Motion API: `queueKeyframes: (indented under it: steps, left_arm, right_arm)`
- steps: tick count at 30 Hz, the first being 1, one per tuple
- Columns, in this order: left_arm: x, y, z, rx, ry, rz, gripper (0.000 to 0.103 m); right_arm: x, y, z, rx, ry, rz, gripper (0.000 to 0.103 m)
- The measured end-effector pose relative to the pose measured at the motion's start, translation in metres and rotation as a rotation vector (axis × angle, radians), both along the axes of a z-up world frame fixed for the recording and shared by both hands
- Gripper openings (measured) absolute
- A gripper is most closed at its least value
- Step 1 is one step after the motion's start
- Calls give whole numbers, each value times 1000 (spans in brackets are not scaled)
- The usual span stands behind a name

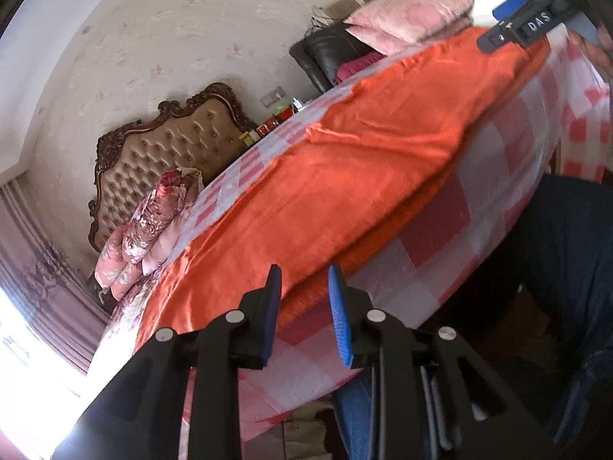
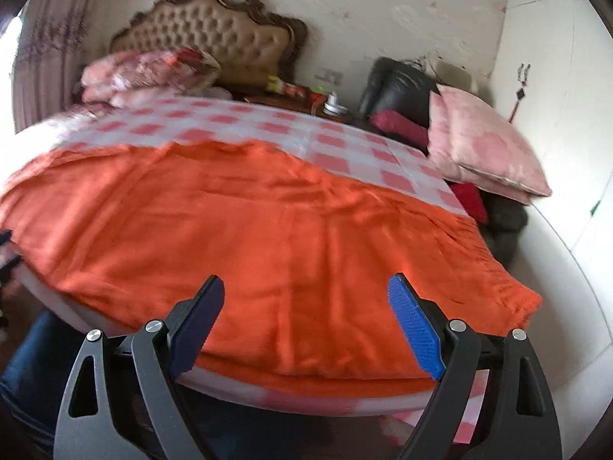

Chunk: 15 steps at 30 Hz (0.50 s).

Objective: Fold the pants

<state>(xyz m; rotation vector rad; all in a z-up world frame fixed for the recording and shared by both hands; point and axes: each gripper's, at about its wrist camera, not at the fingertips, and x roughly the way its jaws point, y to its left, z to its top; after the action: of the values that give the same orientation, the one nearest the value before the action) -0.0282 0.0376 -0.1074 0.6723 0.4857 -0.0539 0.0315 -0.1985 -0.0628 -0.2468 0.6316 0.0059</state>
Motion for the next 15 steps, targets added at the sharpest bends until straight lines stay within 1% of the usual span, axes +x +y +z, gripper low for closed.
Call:
queueKeyframes:
  steps: [4, 5, 6, 7, 10, 12, 13, 15]
  left_arm:
    - [8, 8, -2, -2, 5, 46, 26]
    - [9, 9, -2, -7, 9, 50, 19]
    - [10, 10, 0, -12, 10, 50, 5]
    - [9, 11, 2, -10, 1, 51, 2]
    - [2, 11, 14, -9, -36, 49, 1]
    - [-4, 10, 21, 12, -56, 41, 1]
    - [-7, 10, 22, 18, -56, 36, 1]
    - [-10, 9, 16, 30, -36, 32, 1]
  right_arm:
    - [8, -13, -15, -6, 54, -28, 84]
    - [9, -14, -17, -7, 60, -30, 84]
    - [9, -15, -19, -2, 60, -31, 84]
    - [9, -16, -19, 2, 61, -32, 84]
    - [11, -18, -20, 13, 67, -32, 84]
    - [10, -19, -20, 19, 69, -32, 84]
    - [10, -18, -20, 16, 68, -33, 84]
    - [11, -19, -20, 17, 69, -35, 84]
